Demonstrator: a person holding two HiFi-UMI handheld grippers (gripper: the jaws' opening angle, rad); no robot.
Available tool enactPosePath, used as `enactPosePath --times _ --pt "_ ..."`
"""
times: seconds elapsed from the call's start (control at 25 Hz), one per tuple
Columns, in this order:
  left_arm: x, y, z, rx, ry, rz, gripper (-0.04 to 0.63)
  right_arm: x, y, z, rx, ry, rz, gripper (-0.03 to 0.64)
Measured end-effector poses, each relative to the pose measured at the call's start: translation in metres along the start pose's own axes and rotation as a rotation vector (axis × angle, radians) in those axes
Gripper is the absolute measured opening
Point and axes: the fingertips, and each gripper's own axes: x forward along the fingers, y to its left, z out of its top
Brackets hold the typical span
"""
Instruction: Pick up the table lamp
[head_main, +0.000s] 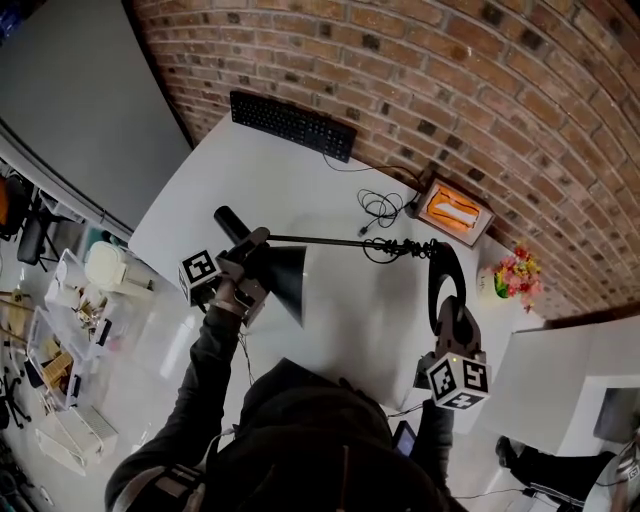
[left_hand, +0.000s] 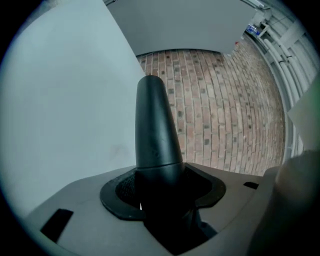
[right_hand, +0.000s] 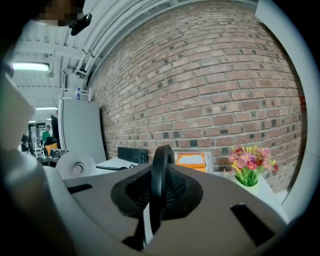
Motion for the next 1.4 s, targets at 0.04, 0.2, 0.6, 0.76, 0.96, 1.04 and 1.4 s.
enactPosePath --times 0.04,0.2,0.6,0.76,0.96,1.04,1.4 --pt "-0.001 -0.009 0.006 0.006 -0.013 -0.020 0.235 0.003 0.004 0.009 -0.006 -0.014 0.017 0.009" --pt "-0.006 -0.057 0.023 0.039 -0.059 -0.117 0.235 0.013 0.018 0.043 -0.027 -0.065 0.079 0.009" --pt "-0.035 -0.106 0.056 0.061 -0.152 -0.231 0.236 0.023 0.056 0.100 -0.061 -0.190 0.202 0.009" --pt "-0.044 -0.115 0.066 0.071 -0.176 -0.256 0.237 0.027 0.066 0.107 -0.075 -0.204 0.232 0.009" --pt "-0.055 -0.120 0.076 0.073 -0.197 -0.268 0.239 0.031 0.079 0.112 -0.080 -0.216 0.270 0.009" --pt "-0.058 -0.119 0.079 0.067 -0.204 -0.269 0.239 0.032 0.083 0.113 -0.075 -0.220 0.281 0.009" --pt "-0.059 -0.113 0.083 0.043 -0.206 -0.262 0.244 0.035 0.086 0.111 -0.067 -0.221 0.281 0.009"
